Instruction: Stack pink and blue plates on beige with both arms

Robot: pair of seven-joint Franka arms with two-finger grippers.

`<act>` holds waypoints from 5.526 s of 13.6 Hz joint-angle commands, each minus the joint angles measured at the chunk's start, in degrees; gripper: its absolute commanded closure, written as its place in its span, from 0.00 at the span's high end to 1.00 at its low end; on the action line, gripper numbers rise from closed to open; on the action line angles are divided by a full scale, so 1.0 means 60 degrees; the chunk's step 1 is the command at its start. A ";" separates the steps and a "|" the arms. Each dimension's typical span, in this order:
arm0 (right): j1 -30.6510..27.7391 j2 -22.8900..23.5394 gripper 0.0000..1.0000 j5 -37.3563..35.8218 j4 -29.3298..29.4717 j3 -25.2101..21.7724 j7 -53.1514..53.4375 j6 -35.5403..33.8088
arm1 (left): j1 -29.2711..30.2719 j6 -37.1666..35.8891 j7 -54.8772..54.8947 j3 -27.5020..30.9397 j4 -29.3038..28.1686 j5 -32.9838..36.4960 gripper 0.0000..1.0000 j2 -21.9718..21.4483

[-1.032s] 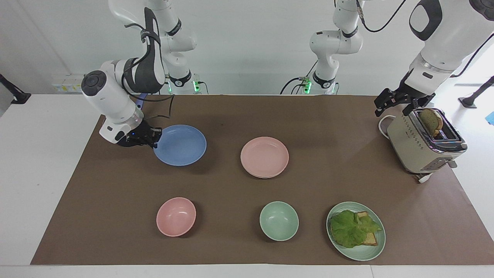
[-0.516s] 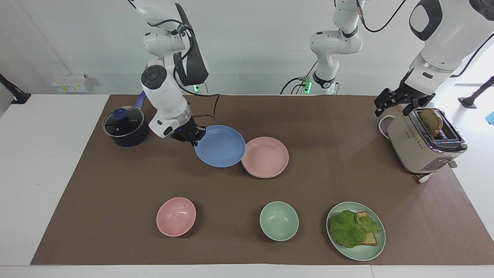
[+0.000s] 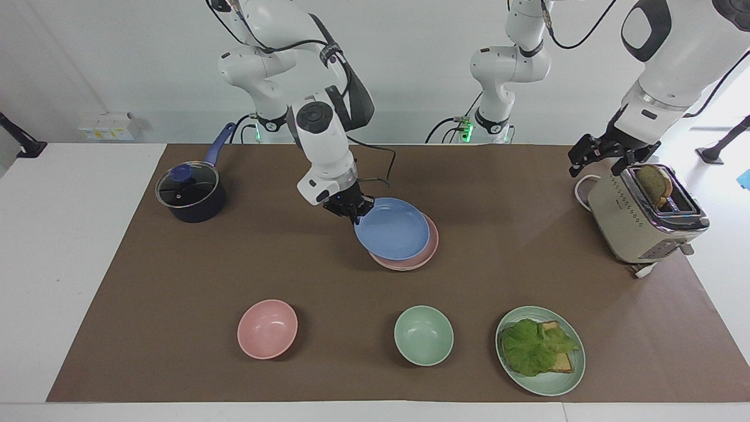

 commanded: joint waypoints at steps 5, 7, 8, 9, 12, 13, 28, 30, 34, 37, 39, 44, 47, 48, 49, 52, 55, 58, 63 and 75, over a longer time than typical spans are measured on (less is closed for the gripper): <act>0.0273 0.0531 0.00 0.0369 -0.0086 0.0077 0.0274 0.0709 | 0.0069 -0.0088 0.0079 -0.0048 -0.0042 0.0114 1.00 -0.0063; 0.0288 0.0605 0.00 0.0370 -0.0115 0.0077 0.0245 0.0885 | 0.0069 -0.0103 0.0079 -0.0048 -0.0028 0.0128 1.00 -0.0063; 0.0274 0.0605 0.00 0.0384 -0.0115 0.0077 0.0231 0.0900 | 0.0069 -0.0103 0.0079 -0.0048 -0.0028 0.0128 1.00 -0.0063; 0.0274 0.0619 0.00 0.0384 -0.0130 0.0077 0.0201 0.0900 | 0.0069 -0.0103 0.0079 -0.0048 -0.0042 0.0128 1.00 -0.0063; 0.0259 0.0707 0.19 0.0384 -0.0159 0.0063 0.0157 0.0900 | 0.0069 -0.0088 0.0079 -0.0048 -0.0028 0.0128 1.00 -0.0063; 0.0259 0.0707 0.29 0.0384 -0.0159 0.0063 0.0157 0.0900 | 0.0069 -0.0103 0.0079 -0.0048 -0.0028 0.0114 1.00 -0.0063; -0.1745 -0.0741 1.00 -0.1740 0.0104 -0.0040 -0.1493 -0.0079 | 0.0069 -0.0103 0.0079 -0.0048 -0.0042 0.0128 1.00 -0.0063; -0.2199 -0.1107 1.00 -0.1740 0.0192 -0.0054 -0.2198 -0.0796 | 0.0069 -0.0088 0.0079 -0.0048 -0.0028 0.0114 1.00 -0.0063; -0.3064 -0.1840 1.00 -0.1740 0.0397 -0.0055 -0.2567 -0.2246 | 0.0069 -0.0088 0.0079 -0.0048 -0.0028 0.0128 1.00 -0.0063; -0.3533 -0.2338 1.00 -0.1740 0.0397 -0.0055 -0.2567 -0.3475 | 0.0069 -0.0088 0.0079 -0.0048 -0.0028 0.0128 1.00 -0.0063; -0.3928 -0.2500 1.00 -0.1740 0.0354 -0.0055 -0.2684 -0.4341 | 0.0069 -0.0088 0.0079 -0.0048 -0.0028 0.0114 1.00 -0.0063; -0.5086 -0.2530 1.00 -0.1740 0.0382 -0.0055 -0.4424 -0.4579 | 0.0069 -0.0088 0.0079 -0.0048 -0.0028 0.0128 1.00 -0.0063; -0.5146 -0.2632 1.00 -0.1783 0.1068 -0.0069 -0.4603 -0.4592 | 0.0069 -0.0088 0.0079 -0.0048 -0.0028 0.0128 1.00 -0.0063; -0.5117 -0.2690 1.00 -0.1813 0.1245 -0.0040 -0.4603 -0.4651 | 0.0069 -0.0088 0.0079 -0.0048 -0.0028 0.0128 1.00 -0.0063; -0.5059 -0.2764 1.00 -0.1813 0.1465 -0.0025 -0.4574 -0.4783 | 0.0069 -0.0103 0.0079 -0.0048 -0.0042 0.0128 1.00 -0.0063; -0.4971 -0.2881 1.00 -0.2074 0.2006 0.0106 -0.4530 -0.5280 | 0.0069 -0.0103 0.0079 -0.0048 -0.0028 0.0128 1.00 -0.0063; -0.4854 -0.2881 1.00 -0.2559 0.2914 0.0121 -0.4545 -0.6201 | 0.0069 -0.0088 0.0079 -0.0048 -0.0042 0.0128 1.00 -0.0063; -0.4839 -0.2896 1.00 -0.2472 0.3530 0.0121 -0.4560 -0.7153 | 0.0069 -0.0103 0.0079 -0.0048 -0.0028 0.0114 1.00 -0.0063; -0.4839 -0.3409 1.00 -0.2384 0.3064 0.0077 -0.4691 -0.6910 | 0.0069 -0.0103 0.0079 -0.0048 -0.0042 0.0114 1.00 -0.0063; -0.4809 -0.3306 1.00 -0.2340 0.2829 0.0121 -0.4691 -0.6673 | 0.0069 -0.0103 0.0079 -0.0048 -0.0042 0.0114 1.00 -0.0063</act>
